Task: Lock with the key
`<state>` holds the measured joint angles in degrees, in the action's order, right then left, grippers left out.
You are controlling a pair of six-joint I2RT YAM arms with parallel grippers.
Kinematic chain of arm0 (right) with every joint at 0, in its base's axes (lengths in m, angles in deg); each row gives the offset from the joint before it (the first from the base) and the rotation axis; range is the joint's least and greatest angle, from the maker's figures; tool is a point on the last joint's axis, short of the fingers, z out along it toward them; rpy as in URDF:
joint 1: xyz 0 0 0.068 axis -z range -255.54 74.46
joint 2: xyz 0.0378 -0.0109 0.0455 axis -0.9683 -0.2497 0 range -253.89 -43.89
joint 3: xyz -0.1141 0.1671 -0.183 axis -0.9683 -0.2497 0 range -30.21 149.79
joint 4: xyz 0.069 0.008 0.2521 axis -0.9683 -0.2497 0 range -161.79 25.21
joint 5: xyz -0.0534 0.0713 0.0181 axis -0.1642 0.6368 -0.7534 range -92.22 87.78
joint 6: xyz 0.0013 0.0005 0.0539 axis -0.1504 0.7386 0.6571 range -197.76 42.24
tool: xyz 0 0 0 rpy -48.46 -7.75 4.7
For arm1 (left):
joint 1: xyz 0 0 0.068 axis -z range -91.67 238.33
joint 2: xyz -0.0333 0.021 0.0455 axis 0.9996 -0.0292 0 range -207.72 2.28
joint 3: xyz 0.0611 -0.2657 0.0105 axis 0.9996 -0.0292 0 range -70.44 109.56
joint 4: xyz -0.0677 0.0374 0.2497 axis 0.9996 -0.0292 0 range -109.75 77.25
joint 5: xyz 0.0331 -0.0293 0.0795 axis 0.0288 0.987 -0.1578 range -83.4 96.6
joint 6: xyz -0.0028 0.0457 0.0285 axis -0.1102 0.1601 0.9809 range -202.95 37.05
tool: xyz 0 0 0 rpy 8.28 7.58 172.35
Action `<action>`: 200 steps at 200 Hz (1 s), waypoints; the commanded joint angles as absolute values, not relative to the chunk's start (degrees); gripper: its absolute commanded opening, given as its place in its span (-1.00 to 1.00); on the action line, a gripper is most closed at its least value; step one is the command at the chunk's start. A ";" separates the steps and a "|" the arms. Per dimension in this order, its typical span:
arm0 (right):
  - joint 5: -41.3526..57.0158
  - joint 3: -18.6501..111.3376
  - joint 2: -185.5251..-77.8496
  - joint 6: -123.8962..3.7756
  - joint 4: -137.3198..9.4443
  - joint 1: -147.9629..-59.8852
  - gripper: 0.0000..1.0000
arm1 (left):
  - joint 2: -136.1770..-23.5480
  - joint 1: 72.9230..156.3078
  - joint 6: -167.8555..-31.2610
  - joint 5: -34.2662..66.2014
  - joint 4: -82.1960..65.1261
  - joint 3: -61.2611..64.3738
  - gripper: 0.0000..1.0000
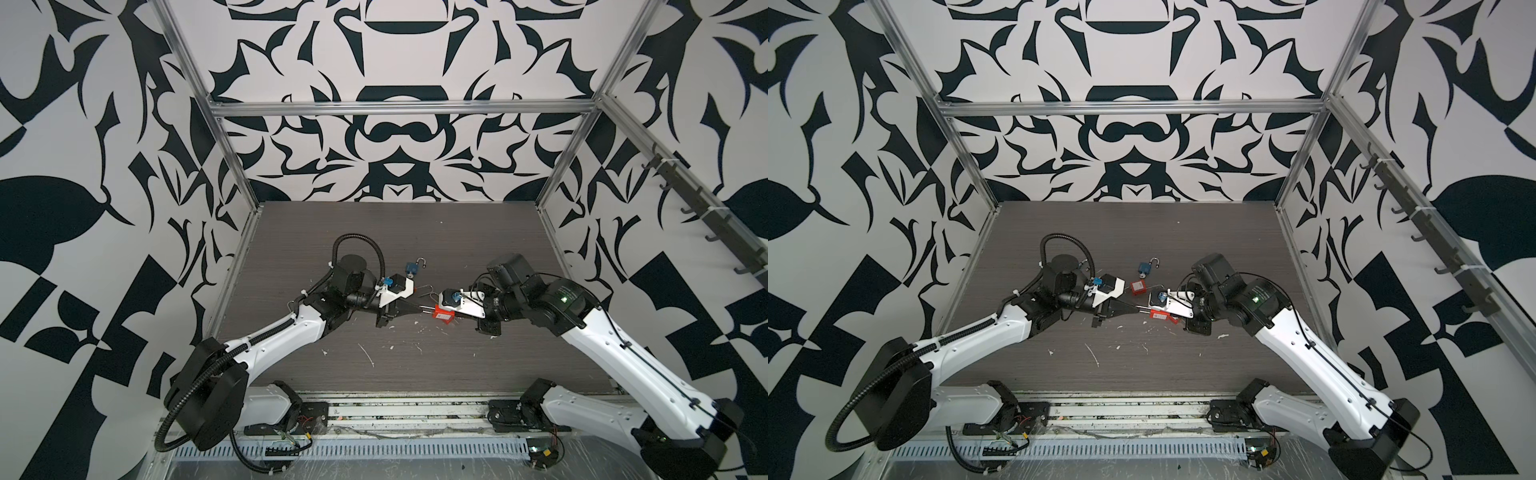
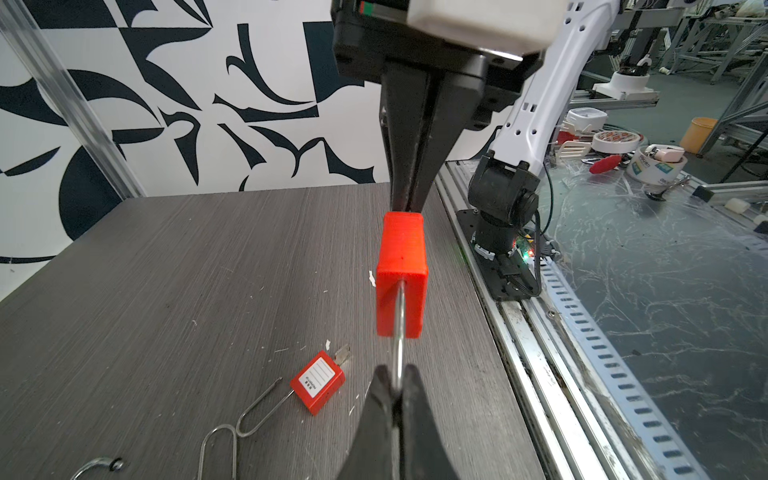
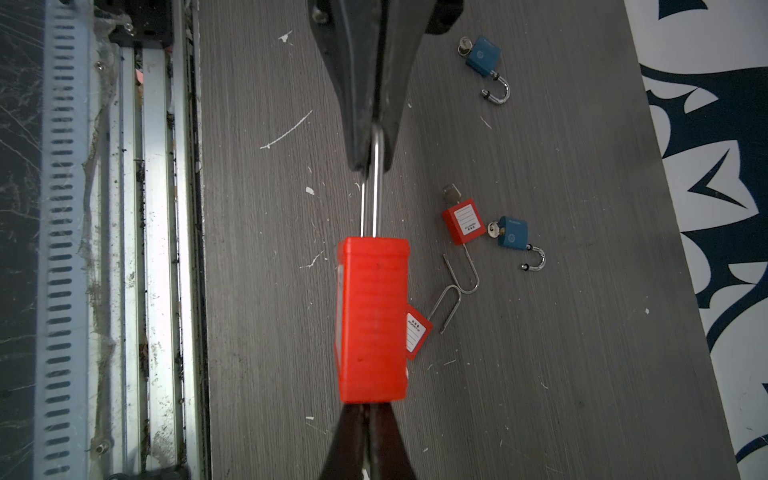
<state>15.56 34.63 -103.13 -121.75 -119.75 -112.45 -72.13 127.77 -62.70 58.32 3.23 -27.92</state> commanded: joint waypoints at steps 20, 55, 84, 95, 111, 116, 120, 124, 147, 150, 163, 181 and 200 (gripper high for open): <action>14.61 35.01 -102.78 -126.60 -123.64 -110.97 -0.99 | -71.20 127.57 -61.99 59.76 1.58 -27.29 -1.00; 17.56 34.48 -102.46 -129.31 -124.97 -107.15 -1.00 | -68.82 127.57 -59.71 59.52 -1.54 -27.07 -1.00; 20.72 34.65 -102.85 -130.83 -125.95 -104.06 -1.00 | -69.00 127.53 -58.32 59.15 -3.58 -26.43 -1.00; 20.98 34.73 -103.19 -131.15 -126.44 -103.81 -1.00 | -69.17 127.55 -58.34 59.11 -3.51 -26.34 -1.00; 20.90 34.83 -103.78 -132.09 -127.31 -103.46 -1.00 | -69.20 127.53 -58.25 58.91 -3.48 -26.31 -1.00; 20.89 34.74 -103.89 -132.31 -127.53 -103.34 -1.00 | -69.18 127.53 -58.13 58.76 -3.51 -26.32 -1.00; 20.80 34.72 -103.91 -132.49 -127.64 -103.25 -1.00 | -69.17 127.53 -58.05 58.64 -3.59 -26.28 -1.00; 20.76 34.66 -103.92 -132.66 -127.63 -103.09 -1.00 | -69.17 127.53 -58.06 58.54 -3.56 -26.32 -1.00; 20.67 33.97 -103.74 -133.30 -127.37 -102.62 -1.00 | -69.26 127.54 -57.79 58.33 -3.83 -26.32 -1.00; 20.64 33.92 -103.66 -133.31 -127.34 -102.57 -1.00 | -69.26 127.53 -57.77 58.26 -3.87 -26.32 -1.00; 20.71 33.39 -103.43 -133.50 -127.15 -101.89 -1.00 | -69.30 127.55 -57.08 57.85 -5.03 -26.02 -1.00; 21.13 32.13 -102.76 -133.27 -125.90 -100.74 -1.00 | -69.26 127.28 -55.02 57.18 -8.89 -25.05 -1.00; 19.25 29.25 -101.45 -130.03 -120.82 -100.00 -1.00 | -69.90 126.63 -51.75 57.05 -15.51 -22.90 -1.00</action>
